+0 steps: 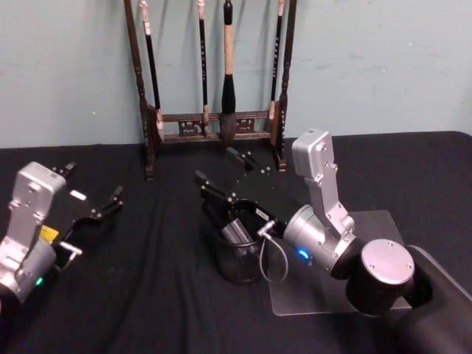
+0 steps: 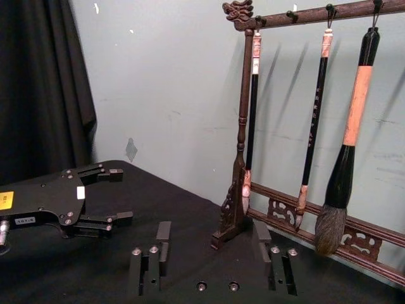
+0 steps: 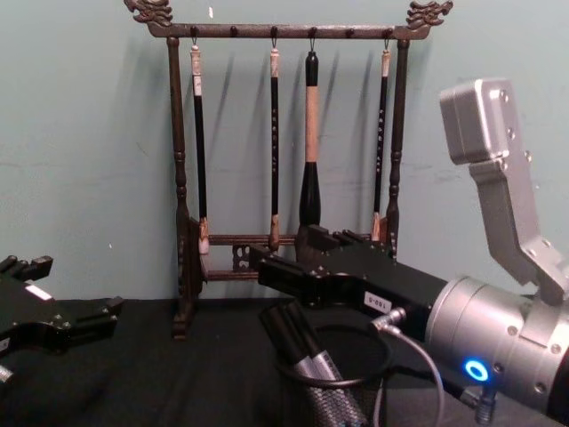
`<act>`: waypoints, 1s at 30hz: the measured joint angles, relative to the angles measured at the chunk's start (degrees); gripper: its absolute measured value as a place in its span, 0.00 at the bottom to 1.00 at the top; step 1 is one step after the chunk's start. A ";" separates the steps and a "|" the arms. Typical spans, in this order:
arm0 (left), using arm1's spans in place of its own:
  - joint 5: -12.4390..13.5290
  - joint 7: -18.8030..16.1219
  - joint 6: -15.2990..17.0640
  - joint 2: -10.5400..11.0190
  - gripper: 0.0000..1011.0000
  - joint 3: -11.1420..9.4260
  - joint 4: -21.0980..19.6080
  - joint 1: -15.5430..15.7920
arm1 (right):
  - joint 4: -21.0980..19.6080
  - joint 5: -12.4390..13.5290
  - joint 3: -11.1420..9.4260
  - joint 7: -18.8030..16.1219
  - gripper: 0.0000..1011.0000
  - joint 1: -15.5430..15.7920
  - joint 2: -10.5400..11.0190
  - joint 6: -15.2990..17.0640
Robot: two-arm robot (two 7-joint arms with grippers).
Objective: Pick up the water-based marker from the table and place it into the pen holder.
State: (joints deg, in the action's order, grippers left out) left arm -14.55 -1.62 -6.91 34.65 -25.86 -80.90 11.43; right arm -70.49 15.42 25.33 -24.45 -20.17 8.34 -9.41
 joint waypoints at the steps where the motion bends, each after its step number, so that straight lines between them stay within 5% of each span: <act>1: 0.00 0.00 0.00 0.00 1.00 0.00 0.00 0.00 | 0.00 0.00 0.00 0.00 0.85 0.00 0.00 0.00; 7: 0.00 0.00 0.00 0.00 1.00 0.00 0.00 0.00 | 0.00 0.00 0.00 0.00 0.99 0.00 0.00 0.00; 30: 0.00 0.00 0.00 0.00 1.00 0.00 0.00 0.00 | -3.05 0.60 -1.58 1.54 0.99 2.56 1.19 0.50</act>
State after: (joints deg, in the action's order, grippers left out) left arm -14.55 -1.62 -6.91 34.64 -25.86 -80.90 11.43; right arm -73.54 16.02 23.75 -22.91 -17.61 9.53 -8.91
